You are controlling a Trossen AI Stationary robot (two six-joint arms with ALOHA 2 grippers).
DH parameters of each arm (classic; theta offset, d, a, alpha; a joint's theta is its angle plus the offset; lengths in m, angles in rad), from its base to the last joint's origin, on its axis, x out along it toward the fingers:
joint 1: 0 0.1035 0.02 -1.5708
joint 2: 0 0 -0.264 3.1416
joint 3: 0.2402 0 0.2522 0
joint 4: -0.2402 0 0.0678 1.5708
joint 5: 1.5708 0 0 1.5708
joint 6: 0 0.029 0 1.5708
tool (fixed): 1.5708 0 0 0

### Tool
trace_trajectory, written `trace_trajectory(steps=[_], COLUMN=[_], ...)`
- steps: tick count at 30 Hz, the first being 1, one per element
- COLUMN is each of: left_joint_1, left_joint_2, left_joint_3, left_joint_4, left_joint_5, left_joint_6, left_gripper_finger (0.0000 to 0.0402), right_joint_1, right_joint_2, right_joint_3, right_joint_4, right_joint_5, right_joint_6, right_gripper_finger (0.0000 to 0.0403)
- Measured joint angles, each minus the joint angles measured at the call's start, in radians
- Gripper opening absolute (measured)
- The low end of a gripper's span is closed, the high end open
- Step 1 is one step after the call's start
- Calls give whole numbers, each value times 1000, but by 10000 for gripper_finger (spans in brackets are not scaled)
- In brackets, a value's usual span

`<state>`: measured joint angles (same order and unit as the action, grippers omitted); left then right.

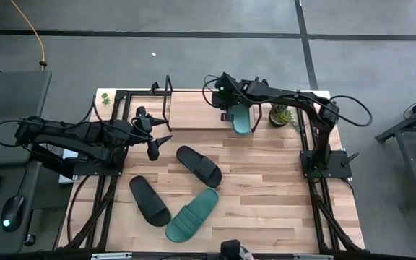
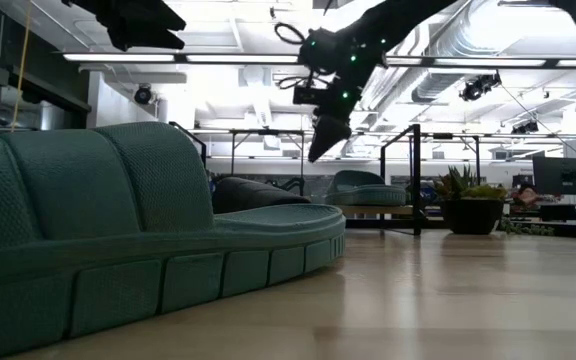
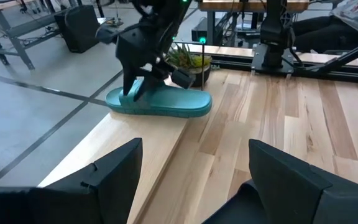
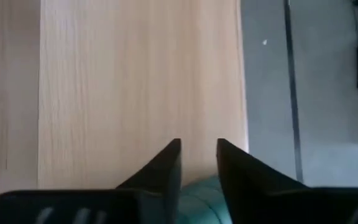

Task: Pick and place slides into the shelf
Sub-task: Put the right blue slipper on the shelf

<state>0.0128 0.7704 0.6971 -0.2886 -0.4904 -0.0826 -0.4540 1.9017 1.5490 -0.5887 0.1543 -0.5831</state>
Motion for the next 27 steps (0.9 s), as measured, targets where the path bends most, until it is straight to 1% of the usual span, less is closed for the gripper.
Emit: trace_trajectory(steps=[3, 5, 7, 10, 16, 22, 27], left_joint_1=[0, 0, 0, 0, 0, 0, 0], left_joint_2=[0, 0, 0, 0, 0, 0, 0], left_joint_3=[0, 0, 0, 0, 0, 0, 0], left_joint_4=[0, 0, 0, 0, 0, 1, 1], left_joint_5=[0, 0, 0, 0, 0, 0, 0], left_joint_6=[0, 0, 0, 0, 1, 0, 0], left_gripper_finger=[273, 273, 273, 273, 273, 273, 273], right_joint_1=[-5, -13, -22, -34, -52, -52, -52], right_joint_2=[28, 42, 52, 57, 57, 56, 56], right_joint_3=[3, 3, 3, 3, 4, 5, 4], right_joint_4=[-4, -11, -28, -65, -139, -216, -225], right_joint_5=[15, 50, 83, 101, 103, 190, 193], right_joint_6=[-8, -5, 3, 30, 91, 128, 138], right_gripper_finger=[133, 152, 166, 179, 183, 183, 183])
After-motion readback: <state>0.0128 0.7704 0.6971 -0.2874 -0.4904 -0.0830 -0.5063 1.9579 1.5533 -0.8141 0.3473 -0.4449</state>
